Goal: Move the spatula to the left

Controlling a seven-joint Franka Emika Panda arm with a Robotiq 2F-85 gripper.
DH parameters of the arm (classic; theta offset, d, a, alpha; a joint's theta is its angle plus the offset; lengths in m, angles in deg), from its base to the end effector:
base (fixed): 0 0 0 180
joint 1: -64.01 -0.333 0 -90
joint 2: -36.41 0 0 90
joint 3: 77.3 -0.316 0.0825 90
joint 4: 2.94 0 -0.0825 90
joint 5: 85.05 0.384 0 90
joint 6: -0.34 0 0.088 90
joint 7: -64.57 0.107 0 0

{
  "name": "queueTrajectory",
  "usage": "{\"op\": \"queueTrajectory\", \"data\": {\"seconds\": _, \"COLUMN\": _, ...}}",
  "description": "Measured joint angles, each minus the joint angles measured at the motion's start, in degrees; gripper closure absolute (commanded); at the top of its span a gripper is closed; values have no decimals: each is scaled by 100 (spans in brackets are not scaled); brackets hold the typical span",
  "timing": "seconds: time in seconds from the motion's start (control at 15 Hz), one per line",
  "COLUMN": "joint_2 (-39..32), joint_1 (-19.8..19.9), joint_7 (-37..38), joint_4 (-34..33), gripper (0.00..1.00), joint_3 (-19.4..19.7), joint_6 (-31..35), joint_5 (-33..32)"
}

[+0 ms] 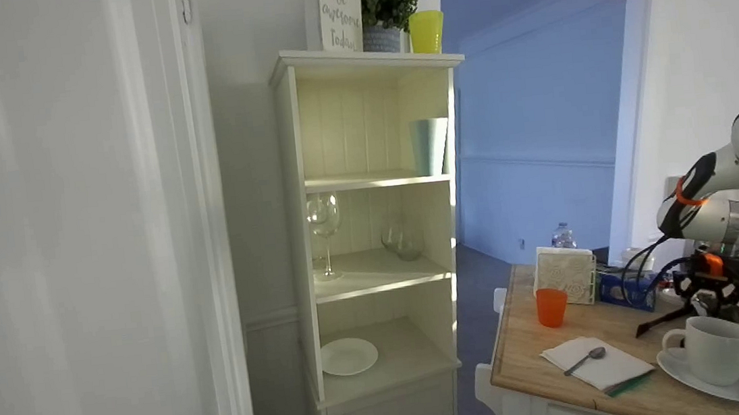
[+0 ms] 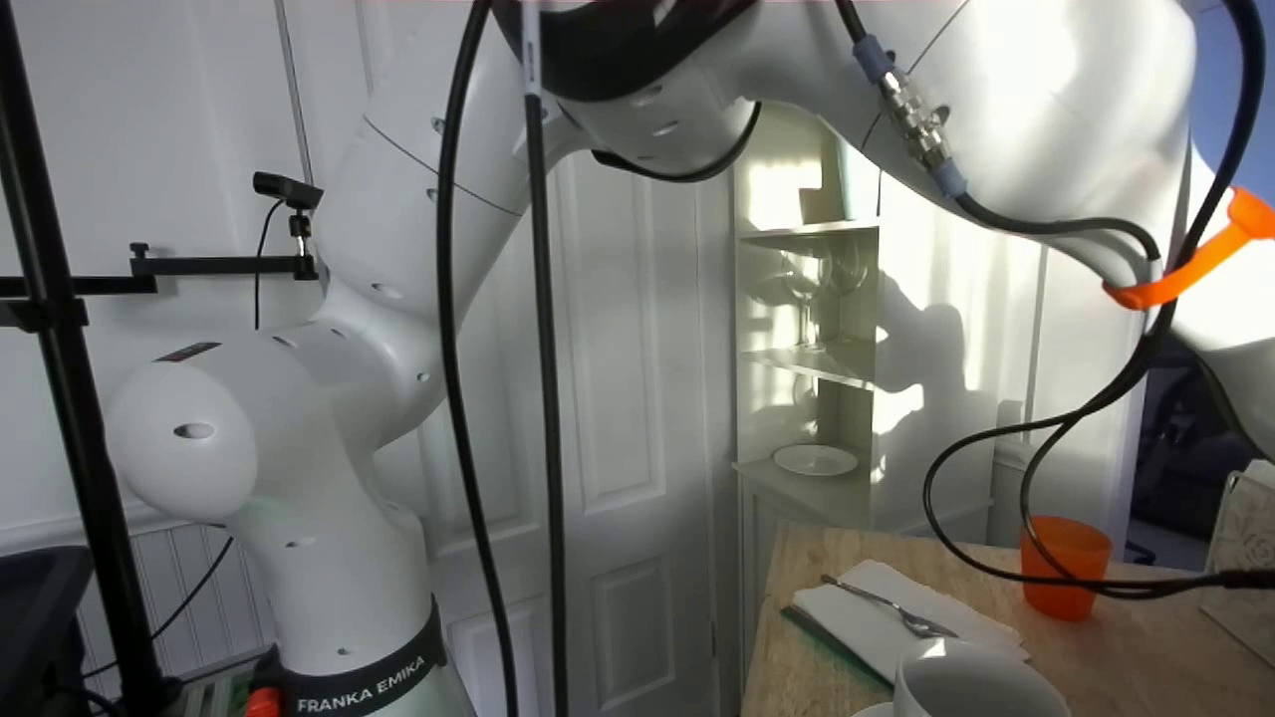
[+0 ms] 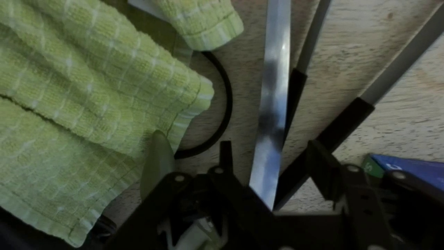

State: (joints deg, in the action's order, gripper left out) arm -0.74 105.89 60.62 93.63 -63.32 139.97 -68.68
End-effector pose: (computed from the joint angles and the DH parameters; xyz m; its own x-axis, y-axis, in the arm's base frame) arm 0.4048 -0.5603 0.2428 0.4856 -0.8646 0.1291 -0.8670 -0.4953 -0.0555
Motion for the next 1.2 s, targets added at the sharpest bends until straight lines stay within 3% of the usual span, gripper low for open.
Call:
{"op": "queueTrajectory", "data": {"seconds": 0.27, "joint_2": 5, "joint_1": -8, "joint_7": 53, "joint_4": 0, "gripper": 50, "joint_3": 54, "joint_6": -27, "joint_5": -17}}
{"op": "queueTrajectory", "data": {"seconds": 0.8, "joint_2": 1, "joint_1": -35, "joint_7": 87, "joint_4": 0, "gripper": 58, "joint_3": 53, "joint_6": -153, "joint_5": -18}}
{"op": "queueTrajectory", "data": {"seconds": 0.93, "joint_2": 1, "joint_1": -49, "joint_7": 87, "joint_4": 0, "gripper": 64, "joint_3": 53, "joint_6": -169, "joint_5": -19}}
{"op": "queueTrajectory", "data": {"seconds": 1.2, "joint_2": 0, "joint_1": -87, "joint_7": 87, "joint_4": 0, "gripper": 91, "joint_3": 53, "joint_6": -187, "joint_5": -35}}
